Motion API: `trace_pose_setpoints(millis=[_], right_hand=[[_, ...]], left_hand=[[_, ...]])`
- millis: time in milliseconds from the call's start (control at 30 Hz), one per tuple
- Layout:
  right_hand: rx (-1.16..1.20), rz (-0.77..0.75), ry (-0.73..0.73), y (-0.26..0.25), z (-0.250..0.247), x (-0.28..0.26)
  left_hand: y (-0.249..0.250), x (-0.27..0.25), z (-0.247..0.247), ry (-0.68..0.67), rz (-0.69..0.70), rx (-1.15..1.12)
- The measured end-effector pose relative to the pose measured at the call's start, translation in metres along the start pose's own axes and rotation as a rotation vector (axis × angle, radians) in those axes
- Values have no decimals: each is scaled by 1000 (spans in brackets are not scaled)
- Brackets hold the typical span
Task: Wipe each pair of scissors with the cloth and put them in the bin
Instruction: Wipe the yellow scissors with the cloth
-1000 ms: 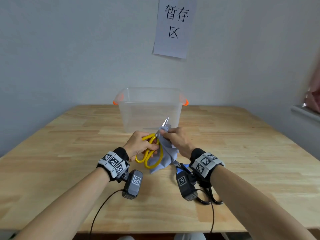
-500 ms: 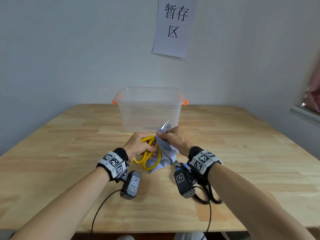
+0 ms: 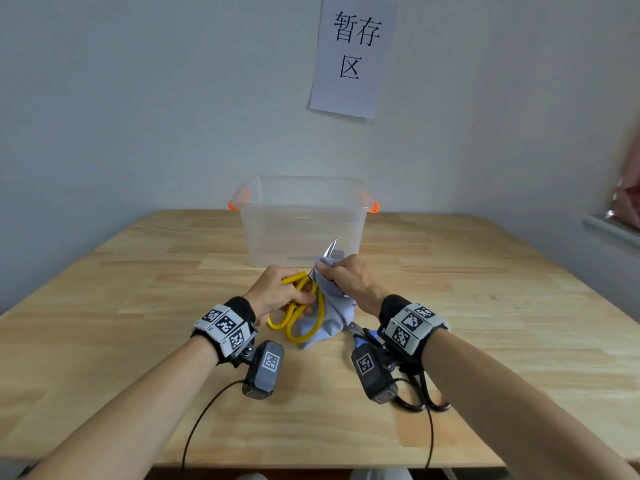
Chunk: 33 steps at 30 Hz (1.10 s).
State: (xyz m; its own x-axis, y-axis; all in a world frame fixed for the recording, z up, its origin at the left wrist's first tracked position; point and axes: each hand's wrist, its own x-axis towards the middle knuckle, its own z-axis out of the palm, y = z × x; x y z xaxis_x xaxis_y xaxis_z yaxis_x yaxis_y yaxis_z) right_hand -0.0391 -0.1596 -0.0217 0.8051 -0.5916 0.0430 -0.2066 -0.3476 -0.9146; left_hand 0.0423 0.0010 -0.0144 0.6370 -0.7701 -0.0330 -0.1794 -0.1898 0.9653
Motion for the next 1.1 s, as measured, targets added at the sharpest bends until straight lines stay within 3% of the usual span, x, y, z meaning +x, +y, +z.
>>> trace_pose_setpoints(millis=[167, 333, 800, 1100], right_hand=[[47, -10, 61, 1, -2, 6], [-95, -1, 23, -3, -3, 0], [270, 60, 148, -9, -12, 18], [266, 42, 165, -3, -7, 27]], left_hand=[[0, -1, 2, -1, -16, 0], [-3, 0, 1, -4, -5, 16], [1, 2, 7, -19, -18, -30], [-3, 4, 5, -11, -31, -38]])
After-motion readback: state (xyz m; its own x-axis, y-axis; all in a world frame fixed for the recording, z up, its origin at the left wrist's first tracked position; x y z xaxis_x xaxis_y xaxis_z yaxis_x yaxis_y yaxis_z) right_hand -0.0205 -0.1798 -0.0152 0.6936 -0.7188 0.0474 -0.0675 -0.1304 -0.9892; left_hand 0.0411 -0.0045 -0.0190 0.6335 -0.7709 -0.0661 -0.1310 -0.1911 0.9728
